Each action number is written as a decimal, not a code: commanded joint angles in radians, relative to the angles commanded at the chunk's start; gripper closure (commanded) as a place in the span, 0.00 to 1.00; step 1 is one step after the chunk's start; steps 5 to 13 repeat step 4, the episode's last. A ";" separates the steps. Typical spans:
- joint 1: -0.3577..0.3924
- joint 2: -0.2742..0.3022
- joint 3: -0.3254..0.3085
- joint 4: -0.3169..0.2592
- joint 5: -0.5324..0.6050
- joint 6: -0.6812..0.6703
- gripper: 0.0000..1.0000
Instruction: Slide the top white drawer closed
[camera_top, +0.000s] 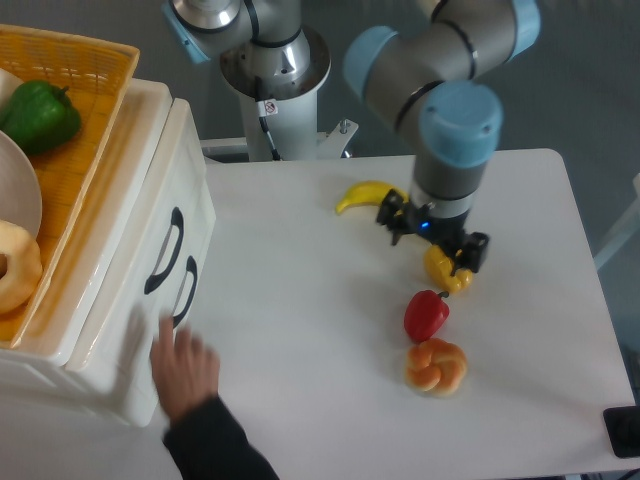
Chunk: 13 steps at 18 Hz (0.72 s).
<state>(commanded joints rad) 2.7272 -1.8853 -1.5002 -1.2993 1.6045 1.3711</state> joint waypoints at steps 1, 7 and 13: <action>0.021 0.002 -0.002 0.000 0.000 0.031 0.00; 0.069 0.020 -0.003 -0.035 -0.003 0.144 0.00; 0.069 0.020 -0.003 -0.035 -0.003 0.144 0.00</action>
